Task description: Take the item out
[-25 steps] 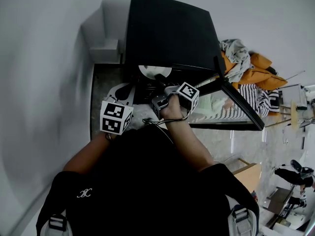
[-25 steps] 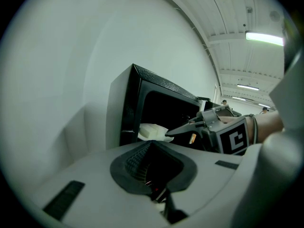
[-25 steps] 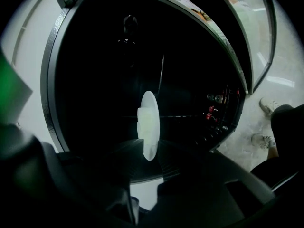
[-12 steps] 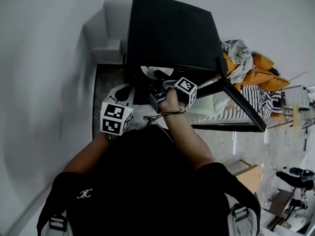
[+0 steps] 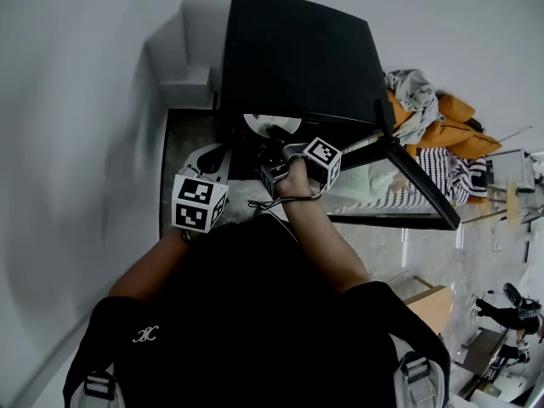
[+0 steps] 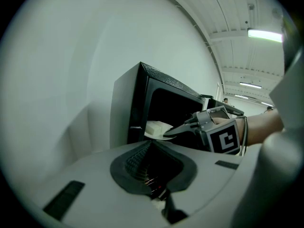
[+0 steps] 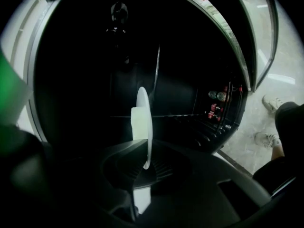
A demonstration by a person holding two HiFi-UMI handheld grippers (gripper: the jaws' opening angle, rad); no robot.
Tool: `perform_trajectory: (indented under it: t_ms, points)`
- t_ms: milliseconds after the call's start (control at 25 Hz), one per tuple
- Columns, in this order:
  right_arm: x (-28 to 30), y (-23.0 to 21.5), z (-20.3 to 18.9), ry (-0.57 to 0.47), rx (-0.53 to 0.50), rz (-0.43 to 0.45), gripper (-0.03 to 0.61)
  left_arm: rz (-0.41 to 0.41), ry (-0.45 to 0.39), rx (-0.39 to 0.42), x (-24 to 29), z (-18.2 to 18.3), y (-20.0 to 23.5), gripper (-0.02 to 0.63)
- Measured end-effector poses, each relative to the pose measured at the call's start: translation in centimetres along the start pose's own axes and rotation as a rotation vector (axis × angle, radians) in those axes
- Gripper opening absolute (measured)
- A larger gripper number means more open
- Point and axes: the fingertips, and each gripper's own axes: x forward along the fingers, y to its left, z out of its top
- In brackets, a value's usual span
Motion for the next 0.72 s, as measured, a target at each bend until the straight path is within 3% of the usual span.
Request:
perform_trajectory:
  t_ms: [720]
  points:
    - [-2.1, 0.7, -0.8, 0.013, 0.009, 0.072, 0.028, -0.016, 0.004, -0.031, 0.6, -0.4, 0.3, 0.008]
